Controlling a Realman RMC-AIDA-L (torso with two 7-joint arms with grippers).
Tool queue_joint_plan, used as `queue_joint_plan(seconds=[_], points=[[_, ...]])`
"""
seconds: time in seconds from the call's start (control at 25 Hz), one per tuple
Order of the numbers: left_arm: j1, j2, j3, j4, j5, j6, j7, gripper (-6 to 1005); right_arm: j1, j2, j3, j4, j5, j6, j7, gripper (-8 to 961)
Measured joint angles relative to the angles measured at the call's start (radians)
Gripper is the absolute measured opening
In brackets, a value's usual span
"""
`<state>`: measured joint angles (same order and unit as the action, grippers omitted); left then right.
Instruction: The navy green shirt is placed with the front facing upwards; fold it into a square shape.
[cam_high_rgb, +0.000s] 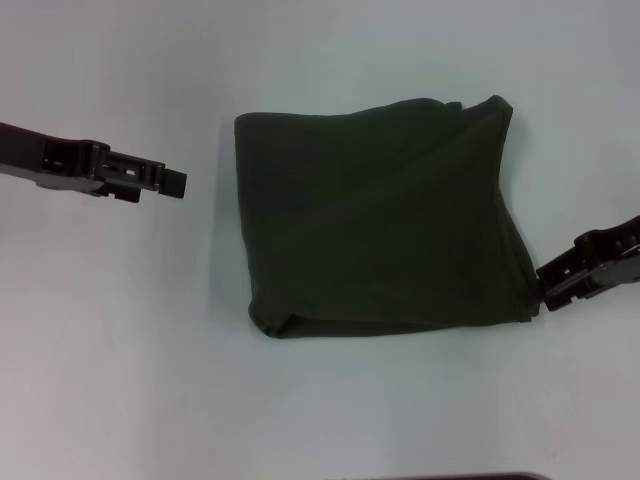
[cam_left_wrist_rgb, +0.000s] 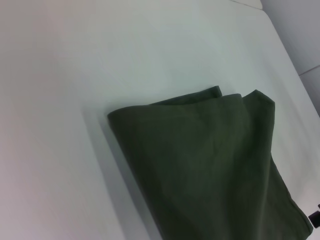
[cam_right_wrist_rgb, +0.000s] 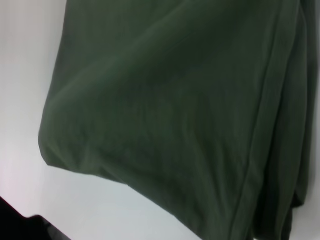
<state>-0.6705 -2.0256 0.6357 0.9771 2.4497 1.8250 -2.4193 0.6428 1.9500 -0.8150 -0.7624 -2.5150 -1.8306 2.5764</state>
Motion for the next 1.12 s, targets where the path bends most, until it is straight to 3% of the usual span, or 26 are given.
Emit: queue_joint_plan(seconds=[0.96,1.12], points=[[0.0,0.002,-0.004,-0.002,0.0,-0.002,0.009,902,0.029,0.025,0.002,0.047,-0.005,0.05,-0.019,458],[0.0,0.002,-0.004,-0.002,0.0,-0.002,0.009,903,0.029,0.023,0.004,0.041,-0.005,0.049,-0.019,284]])
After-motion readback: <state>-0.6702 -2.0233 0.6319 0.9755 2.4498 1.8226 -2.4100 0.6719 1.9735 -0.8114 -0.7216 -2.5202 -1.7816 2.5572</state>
